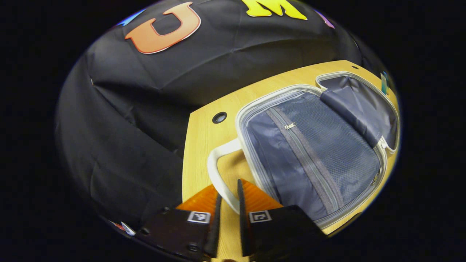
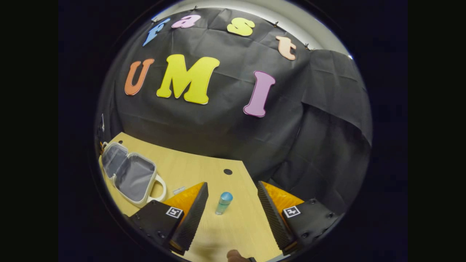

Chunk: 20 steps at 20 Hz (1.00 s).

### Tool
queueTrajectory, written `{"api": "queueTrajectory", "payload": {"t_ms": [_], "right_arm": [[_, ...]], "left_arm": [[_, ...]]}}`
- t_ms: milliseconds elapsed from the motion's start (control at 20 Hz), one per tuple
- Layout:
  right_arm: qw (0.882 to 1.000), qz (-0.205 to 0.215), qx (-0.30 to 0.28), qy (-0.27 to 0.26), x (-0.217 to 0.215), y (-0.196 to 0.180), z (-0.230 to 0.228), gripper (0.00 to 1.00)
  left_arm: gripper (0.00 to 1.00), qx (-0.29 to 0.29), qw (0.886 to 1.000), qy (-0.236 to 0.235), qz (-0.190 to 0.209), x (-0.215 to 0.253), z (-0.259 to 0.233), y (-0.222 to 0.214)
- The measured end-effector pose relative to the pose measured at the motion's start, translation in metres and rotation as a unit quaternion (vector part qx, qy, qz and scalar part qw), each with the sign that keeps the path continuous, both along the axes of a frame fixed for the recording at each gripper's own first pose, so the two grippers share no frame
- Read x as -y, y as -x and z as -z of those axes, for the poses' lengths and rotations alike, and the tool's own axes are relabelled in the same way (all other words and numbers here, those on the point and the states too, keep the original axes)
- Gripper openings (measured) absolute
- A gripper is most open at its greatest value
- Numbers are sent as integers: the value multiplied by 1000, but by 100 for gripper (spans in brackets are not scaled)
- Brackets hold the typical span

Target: First open the suitcase, pack the skin care products into it, and then close the suitcase.

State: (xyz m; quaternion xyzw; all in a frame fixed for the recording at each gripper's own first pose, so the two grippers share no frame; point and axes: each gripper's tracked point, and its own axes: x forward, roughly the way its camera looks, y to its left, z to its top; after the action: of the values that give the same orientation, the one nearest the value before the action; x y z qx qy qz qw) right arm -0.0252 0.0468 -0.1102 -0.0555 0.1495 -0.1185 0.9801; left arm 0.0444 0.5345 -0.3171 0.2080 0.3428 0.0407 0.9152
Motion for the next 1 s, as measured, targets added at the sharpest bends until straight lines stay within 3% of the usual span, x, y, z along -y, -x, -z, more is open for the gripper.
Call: {"api": "queueTrajectory", "payload": {"t_ms": [50,200,400,650,750,1000], "right_arm": [[1000,1,2,-5,4,2,0,81],[1000,-1,2,-20,20,8,7,81],[999,-8,1,-36,39,5,15,81],[999,-29,-5,-45,68,-1,24,81],[998,-38,-5,-43,81,-5,27,81],[997,-50,-9,-50,118,-9,37,81]], "left_arm": [[41,7,1000,18,-3,6,-4,5],[90,44,999,10,-31,14,-39,25],[95,116,992,46,-27,80,-108,29],[98,164,979,119,25,233,-154,18],[99,172,973,148,47,292,-162,15],[95,179,965,167,98,421,-161,3]]}}
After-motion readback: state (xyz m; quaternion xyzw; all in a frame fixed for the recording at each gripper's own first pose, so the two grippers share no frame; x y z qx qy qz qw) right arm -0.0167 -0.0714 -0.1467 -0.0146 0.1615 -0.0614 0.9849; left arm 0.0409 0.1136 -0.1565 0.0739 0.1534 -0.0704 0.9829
